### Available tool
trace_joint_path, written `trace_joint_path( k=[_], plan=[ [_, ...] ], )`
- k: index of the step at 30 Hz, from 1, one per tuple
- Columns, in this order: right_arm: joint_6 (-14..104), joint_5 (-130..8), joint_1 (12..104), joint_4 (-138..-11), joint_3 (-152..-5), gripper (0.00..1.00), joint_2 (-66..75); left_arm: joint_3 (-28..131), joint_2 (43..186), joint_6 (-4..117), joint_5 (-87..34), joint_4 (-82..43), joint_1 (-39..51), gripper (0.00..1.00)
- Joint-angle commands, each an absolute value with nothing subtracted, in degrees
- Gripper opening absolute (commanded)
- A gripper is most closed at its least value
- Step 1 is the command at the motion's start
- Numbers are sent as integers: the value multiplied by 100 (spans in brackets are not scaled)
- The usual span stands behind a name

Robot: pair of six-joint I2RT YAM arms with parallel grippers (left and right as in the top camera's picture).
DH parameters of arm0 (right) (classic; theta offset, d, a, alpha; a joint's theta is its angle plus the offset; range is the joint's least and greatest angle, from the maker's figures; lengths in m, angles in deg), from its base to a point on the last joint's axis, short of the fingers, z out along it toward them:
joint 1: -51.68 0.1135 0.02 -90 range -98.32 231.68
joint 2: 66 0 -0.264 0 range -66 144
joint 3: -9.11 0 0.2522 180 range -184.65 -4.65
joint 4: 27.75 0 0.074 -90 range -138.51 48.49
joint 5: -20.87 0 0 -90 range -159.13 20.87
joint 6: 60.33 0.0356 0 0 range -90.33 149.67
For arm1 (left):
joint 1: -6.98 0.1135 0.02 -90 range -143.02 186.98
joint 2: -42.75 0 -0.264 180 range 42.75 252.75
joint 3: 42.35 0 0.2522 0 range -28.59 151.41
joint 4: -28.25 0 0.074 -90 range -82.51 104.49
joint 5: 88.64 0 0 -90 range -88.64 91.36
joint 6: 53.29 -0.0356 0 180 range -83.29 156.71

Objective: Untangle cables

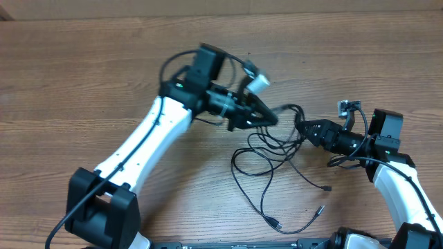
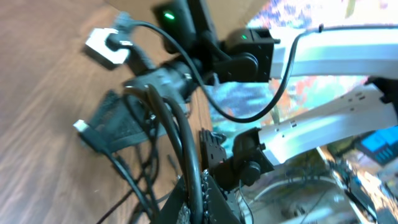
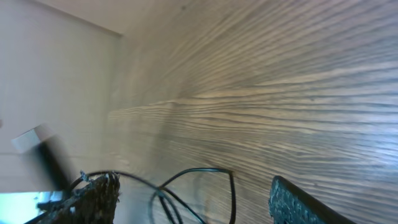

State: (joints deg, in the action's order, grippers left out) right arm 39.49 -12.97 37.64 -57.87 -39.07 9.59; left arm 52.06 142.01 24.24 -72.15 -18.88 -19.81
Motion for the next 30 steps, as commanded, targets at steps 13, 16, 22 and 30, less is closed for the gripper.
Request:
trace_joint_path(
  k=[13, 16, 22, 30],
  plan=[
    [3820, -127, 3618, -5625, -3988, 77, 867, 5297, 14052, 2297, -7121, -2080, -1437, 4],
    [3816, 743, 3618, -5243, -3988, 77, 867, 5300, 13985, 2603, -6538, -1995, -1443, 4],
    [3886, 1180, 3871, -4797, -3988, 76, 865, 5304, 13836, 3174, -5285, -1997, -1673, 4],
    [4941, -287, 4426, -4561, -3990, 77, 865, 5603, 13368, 3134, -2359, -2240, -3288, 4]
  ],
)
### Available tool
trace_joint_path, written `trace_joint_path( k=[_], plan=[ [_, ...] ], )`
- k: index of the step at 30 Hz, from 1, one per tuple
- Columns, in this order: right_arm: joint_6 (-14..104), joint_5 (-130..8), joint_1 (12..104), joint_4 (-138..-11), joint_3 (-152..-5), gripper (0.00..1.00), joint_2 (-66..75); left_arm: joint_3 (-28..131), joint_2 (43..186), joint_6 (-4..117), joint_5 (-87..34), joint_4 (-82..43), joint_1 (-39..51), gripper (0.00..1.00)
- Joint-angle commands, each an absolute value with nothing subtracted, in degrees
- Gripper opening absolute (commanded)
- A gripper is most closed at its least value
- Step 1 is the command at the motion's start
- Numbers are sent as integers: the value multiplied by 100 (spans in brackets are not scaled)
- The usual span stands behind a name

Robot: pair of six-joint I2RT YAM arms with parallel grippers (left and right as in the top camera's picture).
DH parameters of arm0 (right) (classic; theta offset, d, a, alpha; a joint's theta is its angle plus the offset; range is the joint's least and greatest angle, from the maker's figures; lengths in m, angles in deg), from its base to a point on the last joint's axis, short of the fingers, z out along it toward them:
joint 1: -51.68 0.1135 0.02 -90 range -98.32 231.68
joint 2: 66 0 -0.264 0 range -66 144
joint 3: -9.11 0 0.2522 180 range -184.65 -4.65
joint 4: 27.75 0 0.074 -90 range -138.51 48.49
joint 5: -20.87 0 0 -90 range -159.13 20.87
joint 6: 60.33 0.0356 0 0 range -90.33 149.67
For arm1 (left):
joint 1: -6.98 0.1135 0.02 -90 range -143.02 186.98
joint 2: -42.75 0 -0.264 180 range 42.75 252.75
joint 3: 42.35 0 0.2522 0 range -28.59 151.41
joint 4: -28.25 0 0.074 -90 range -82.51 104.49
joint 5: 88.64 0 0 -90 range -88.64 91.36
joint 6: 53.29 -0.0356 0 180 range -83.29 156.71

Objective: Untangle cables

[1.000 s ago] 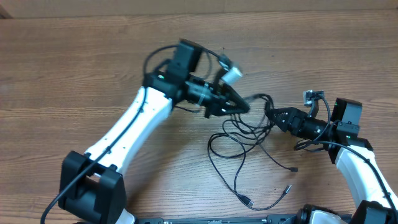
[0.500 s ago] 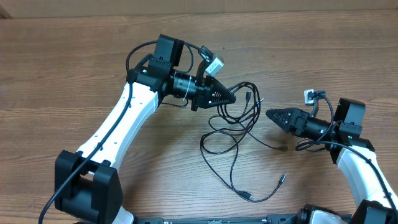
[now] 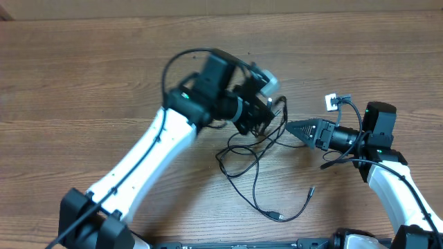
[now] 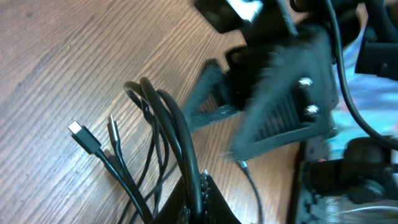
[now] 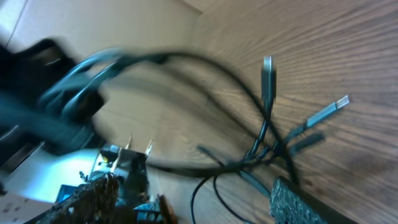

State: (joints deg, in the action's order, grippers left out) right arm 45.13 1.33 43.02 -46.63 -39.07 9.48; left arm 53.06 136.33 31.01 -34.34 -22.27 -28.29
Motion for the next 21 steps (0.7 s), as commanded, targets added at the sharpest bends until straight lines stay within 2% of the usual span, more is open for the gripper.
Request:
trace_joint_path(
  k=[1, 6, 10, 15, 21],
  plan=[
    [5003, -379, 4453, -4561, -3990, 77, 865, 5671, 13368, 3134, -2352, -2244, -3474, 4],
    [5265, -1023, 4558, -4733, -3990, 78, 867, 5938, 13368, 3106, -2370, -2305, -4011, 4],
    [5370, -1946, 4558, -5188, -3988, 83, 867, 6653, 13366, 3042, -2374, -2898, -4182, 4],
    [5368, -2575, 4555, -5479, -3988, 87, 867, 7866, 13298, 2583, -2348, -3848, -4151, 4],
    [5370, -3100, 4555, -5627, -3988, 94, 867, 9509, 13021, 2509, -2116, -5037, -3537, 4]
  ],
)
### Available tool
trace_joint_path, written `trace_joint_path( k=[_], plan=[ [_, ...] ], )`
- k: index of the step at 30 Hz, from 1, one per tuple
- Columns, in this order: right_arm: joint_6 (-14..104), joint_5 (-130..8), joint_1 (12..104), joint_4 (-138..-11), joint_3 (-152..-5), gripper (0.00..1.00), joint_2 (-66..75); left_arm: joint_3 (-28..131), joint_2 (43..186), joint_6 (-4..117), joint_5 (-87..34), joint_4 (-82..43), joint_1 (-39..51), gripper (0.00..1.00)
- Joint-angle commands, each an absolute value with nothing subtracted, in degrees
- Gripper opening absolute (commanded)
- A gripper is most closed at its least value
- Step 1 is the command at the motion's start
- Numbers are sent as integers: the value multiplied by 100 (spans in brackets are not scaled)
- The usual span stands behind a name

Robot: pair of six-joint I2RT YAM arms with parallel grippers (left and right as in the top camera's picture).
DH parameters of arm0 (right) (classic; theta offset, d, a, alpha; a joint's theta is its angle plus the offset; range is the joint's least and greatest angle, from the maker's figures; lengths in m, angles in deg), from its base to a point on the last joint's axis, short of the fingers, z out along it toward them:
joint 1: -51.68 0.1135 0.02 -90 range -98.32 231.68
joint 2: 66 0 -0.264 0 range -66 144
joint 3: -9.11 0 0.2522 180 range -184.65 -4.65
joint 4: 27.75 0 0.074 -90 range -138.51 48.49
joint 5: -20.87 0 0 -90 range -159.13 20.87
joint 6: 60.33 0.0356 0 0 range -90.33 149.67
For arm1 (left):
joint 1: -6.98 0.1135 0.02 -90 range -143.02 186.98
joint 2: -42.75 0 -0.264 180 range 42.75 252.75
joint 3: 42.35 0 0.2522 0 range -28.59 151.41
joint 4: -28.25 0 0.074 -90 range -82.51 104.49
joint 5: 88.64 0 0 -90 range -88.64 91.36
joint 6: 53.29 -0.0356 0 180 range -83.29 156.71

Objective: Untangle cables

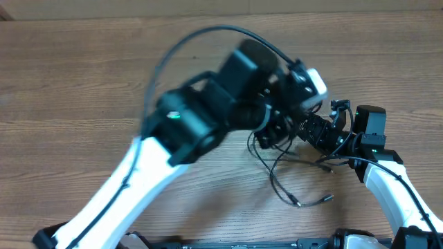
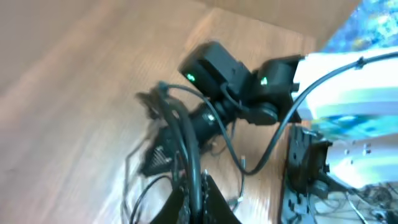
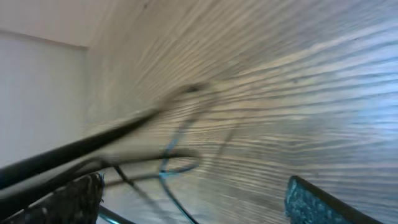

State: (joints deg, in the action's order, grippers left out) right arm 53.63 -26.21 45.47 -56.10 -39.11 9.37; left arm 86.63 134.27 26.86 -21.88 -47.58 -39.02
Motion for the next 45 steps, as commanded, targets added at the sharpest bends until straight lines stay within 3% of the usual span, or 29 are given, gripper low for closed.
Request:
trace_joint_path(
  k=[1, 8, 14, 20, 28, 34, 40, 45],
  plan=[
    [5370, -3150, 4555, -5645, -3988, 94, 867, 9721, 12977, 2509, -2114, -5182, -3441, 4],
    [5370, -3598, 4555, -5807, -3988, 98, 867, 10521, 12463, 2511, -1939, -5555, -2656, 4],
    [5370, -3603, 4555, -5844, -3988, 98, 867, 10545, 12170, 2511, -173, -5741, -2038, 4],
    [5370, -3605, 4555, -5859, -3988, 98, 867, 10545, 12236, 2516, 1381, -5962, -1987, 4],
    [5370, -3583, 4555, -5857, -3988, 99, 867, 10545, 12575, 2590, 1453, -5949, -1990, 4],
    [5370, -3585, 4555, -5857, -3988, 100, 867, 10545, 13150, 2607, 701, -5949, -1990, 4],
    [5370, -3587, 4555, -5855, -3988, 100, 867, 10545, 14000, 2669, -785, -5912, -1994, 4],
    [5370, -3587, 4555, -5837, -3988, 100, 867, 10545, 14750, 2666, -3550, -5311, -2005, 4]
  ],
)
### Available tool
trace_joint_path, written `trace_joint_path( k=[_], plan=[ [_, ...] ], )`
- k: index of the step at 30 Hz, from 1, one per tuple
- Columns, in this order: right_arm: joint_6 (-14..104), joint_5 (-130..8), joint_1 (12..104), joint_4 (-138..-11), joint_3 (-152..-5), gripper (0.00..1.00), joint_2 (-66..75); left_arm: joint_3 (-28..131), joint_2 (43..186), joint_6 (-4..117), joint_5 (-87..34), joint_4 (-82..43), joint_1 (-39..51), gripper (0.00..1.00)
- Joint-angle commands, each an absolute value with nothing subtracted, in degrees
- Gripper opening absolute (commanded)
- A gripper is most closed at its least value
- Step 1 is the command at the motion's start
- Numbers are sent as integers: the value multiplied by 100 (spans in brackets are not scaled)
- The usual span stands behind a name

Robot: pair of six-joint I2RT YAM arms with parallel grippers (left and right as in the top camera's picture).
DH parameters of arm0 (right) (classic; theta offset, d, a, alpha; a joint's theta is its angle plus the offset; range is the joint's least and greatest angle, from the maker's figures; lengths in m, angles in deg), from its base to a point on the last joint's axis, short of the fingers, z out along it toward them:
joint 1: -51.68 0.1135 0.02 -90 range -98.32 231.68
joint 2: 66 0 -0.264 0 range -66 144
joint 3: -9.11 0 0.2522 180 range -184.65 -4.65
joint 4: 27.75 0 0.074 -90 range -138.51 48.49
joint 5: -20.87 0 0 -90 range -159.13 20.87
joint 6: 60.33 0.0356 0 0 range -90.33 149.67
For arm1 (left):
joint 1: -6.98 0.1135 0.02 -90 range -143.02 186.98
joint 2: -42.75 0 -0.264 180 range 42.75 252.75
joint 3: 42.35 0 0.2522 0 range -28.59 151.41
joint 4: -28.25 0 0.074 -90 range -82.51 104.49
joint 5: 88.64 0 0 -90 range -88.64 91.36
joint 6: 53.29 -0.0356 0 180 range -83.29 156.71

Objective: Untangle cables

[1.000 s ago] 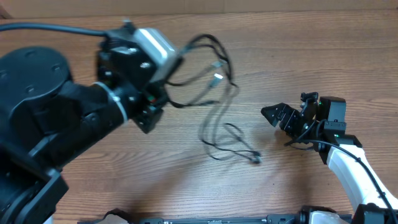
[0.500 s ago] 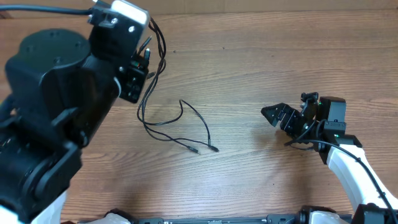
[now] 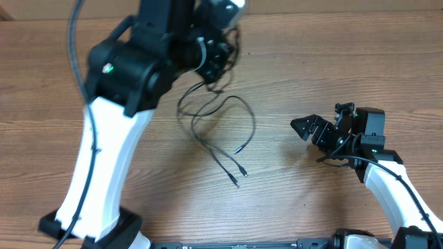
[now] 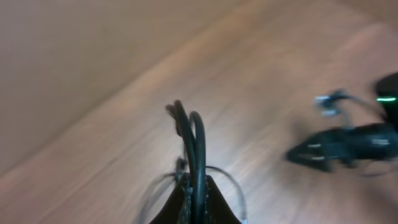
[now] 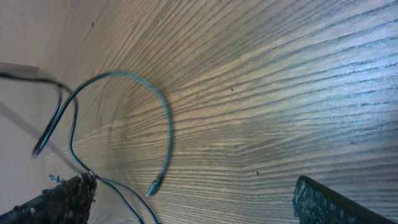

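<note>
A bundle of thin black cables (image 3: 216, 114) hangs from my left gripper (image 3: 220, 63), which is raised high over the far middle of the table. Its loops trail down to the wood, with plug ends (image 3: 237, 178) lying loose. In the left wrist view the left gripper (image 4: 197, 182) is shut on the doubled-over cables (image 4: 189, 134). My right gripper (image 3: 306, 127) sits low at the right, open and empty, pointing left toward the cables. In the right wrist view the right gripper (image 5: 194, 182) has a wide gap, with a cable loop (image 5: 163, 106) and a plug end (image 5: 153, 186) lying ahead of it.
The wooden table (image 3: 346, 62) runs out to a pale wall at the back. My left arm's white link (image 3: 104, 159) crosses the left half of the table. My right arm (image 3: 391, 176) comes in from the near right corner.
My left gripper, still shut on the bundle, was right beside the right gripper; it is now higher and further back left. The cables hang clear of the right gripper, which is open and empty.
At first both grippers met at the tangle in the middle, the left shut on the bundle. Then the right gripper stood open, pointing at the bundle. Later the left gripper held the bundle against the right gripper. Now the bundle hangs far from the right gripper.
</note>
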State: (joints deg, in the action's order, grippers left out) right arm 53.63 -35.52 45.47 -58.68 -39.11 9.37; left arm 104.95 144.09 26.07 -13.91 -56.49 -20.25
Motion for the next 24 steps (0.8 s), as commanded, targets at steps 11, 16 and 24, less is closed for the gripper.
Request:
trace_joint_path(
  k=[11, 16, 24],
  plan=[
    [5368, -3607, 4555, -5815, -3988, 100, 867, 10534, 15333, 2666, -3203, -5302, -1253, 4],
    [5368, -3607, 4555, -5813, -3988, 100, 867, 10534, 15893, 2666, -1786, -6113, -927, 4],
    [5368, -3607, 4555, -5815, -3988, 100, 867, 10534, 17519, 3003, -953, -6725, -871, 4]
  ],
)
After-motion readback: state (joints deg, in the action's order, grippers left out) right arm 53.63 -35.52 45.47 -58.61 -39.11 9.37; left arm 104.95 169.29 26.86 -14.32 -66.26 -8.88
